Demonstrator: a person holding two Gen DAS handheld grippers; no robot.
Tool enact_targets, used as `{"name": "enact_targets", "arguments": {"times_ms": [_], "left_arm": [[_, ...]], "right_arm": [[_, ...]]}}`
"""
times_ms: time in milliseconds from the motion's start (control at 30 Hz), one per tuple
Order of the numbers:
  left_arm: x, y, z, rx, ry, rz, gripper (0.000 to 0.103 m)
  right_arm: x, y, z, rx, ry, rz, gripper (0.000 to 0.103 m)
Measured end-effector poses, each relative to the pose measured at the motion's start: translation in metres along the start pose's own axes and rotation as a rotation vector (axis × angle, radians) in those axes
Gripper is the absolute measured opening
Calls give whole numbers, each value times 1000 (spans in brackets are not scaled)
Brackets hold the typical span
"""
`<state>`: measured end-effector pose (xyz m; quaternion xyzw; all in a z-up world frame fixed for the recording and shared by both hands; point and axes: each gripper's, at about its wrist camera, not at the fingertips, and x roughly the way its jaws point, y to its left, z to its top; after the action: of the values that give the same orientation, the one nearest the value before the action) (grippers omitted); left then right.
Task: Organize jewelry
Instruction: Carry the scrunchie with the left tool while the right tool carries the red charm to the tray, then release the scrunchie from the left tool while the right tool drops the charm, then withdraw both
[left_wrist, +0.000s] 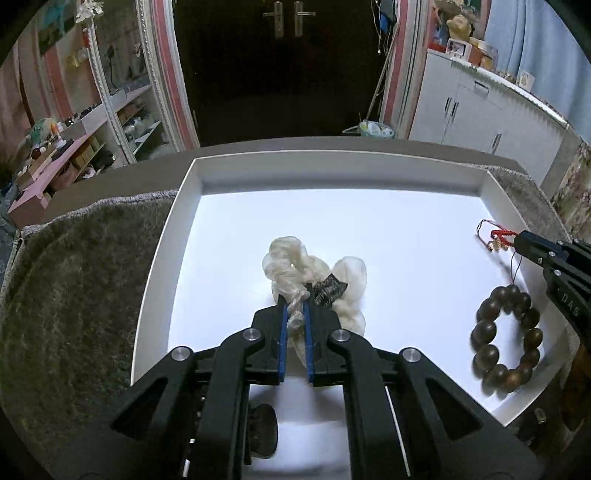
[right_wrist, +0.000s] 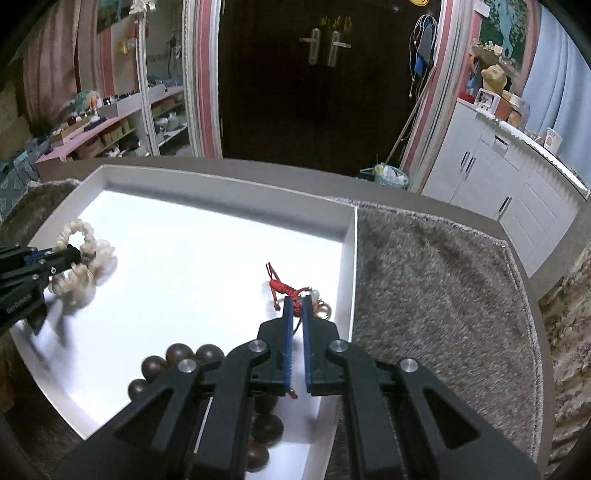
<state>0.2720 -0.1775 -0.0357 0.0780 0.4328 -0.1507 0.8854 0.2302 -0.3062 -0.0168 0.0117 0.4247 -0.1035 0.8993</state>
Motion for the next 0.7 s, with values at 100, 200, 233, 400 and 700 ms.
{"name": "enact_targets", "arguments": {"times_ms": [100,200,233,400,700], "left_arm": [[2,0,-1,-5,7,6,8],[3,2,-2,4,3,28,17],[3,4,-1,1,1,27,28],[-12,5,1,6,-20,-7,41],[-48,8,1,31,-63,-7,77]], "right_arm": [[4,-1,-4,6,12,4,4],[5,-4,-6,18,11,23,5],[3,-5,-6,25,1,30,5],[-21,-13,-3,55,-50,44,5],[-76,-28,-14,77,-122,75,47]]}}
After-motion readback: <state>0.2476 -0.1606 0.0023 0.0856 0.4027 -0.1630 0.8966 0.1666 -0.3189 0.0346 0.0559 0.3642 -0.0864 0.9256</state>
